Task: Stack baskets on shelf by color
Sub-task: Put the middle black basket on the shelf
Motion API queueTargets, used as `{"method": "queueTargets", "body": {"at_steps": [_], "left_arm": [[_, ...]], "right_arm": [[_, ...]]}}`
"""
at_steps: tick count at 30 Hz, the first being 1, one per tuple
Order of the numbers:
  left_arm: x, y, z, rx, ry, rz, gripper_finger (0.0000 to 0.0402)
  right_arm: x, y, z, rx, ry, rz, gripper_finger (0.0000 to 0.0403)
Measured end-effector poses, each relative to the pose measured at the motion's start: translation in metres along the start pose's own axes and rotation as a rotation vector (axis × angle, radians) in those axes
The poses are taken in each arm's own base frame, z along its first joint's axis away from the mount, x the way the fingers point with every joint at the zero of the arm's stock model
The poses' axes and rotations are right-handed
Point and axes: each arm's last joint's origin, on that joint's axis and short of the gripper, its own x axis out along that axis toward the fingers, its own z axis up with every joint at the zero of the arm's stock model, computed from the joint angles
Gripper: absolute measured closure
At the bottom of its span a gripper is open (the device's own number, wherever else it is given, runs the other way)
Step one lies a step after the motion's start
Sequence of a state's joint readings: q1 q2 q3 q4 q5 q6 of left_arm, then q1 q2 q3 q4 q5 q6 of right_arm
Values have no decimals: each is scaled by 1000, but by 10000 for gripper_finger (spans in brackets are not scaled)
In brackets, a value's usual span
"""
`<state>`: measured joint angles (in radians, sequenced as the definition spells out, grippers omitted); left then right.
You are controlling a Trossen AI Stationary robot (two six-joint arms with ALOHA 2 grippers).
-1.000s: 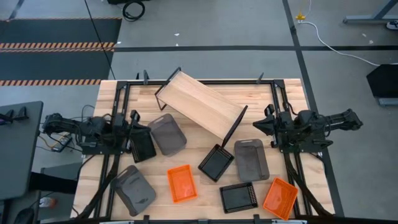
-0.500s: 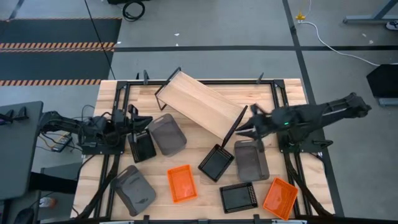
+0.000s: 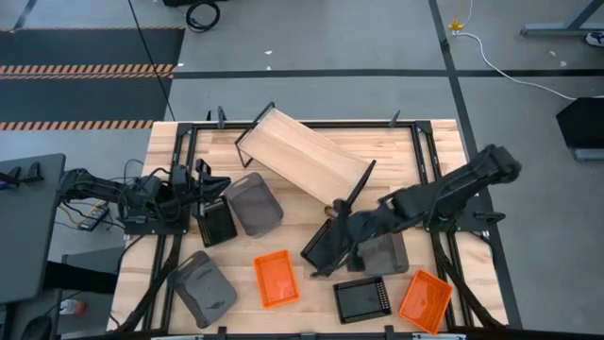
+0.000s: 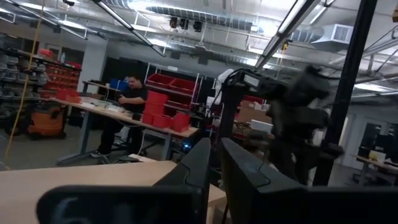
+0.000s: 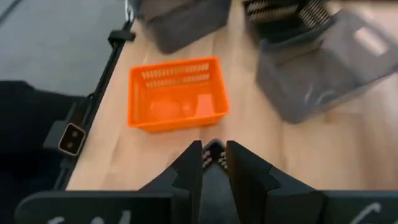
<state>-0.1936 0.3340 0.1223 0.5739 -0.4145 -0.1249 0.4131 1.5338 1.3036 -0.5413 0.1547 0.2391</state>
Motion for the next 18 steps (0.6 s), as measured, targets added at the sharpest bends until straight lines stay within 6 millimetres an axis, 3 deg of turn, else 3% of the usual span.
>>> {"method": "queueTargets", "body": {"at_steps": [4,12,18], "left_arm": [[0,0,0,-1,1,0,360],[0,0,0,-20,1,0,362],[0,0,0,-20,1,0,361]], "right_arm": [[28,14,2,45,157,-36,323],[75,22,-9,329,377,-166,323],[101,27,-23,365,474,-144,323]]}}
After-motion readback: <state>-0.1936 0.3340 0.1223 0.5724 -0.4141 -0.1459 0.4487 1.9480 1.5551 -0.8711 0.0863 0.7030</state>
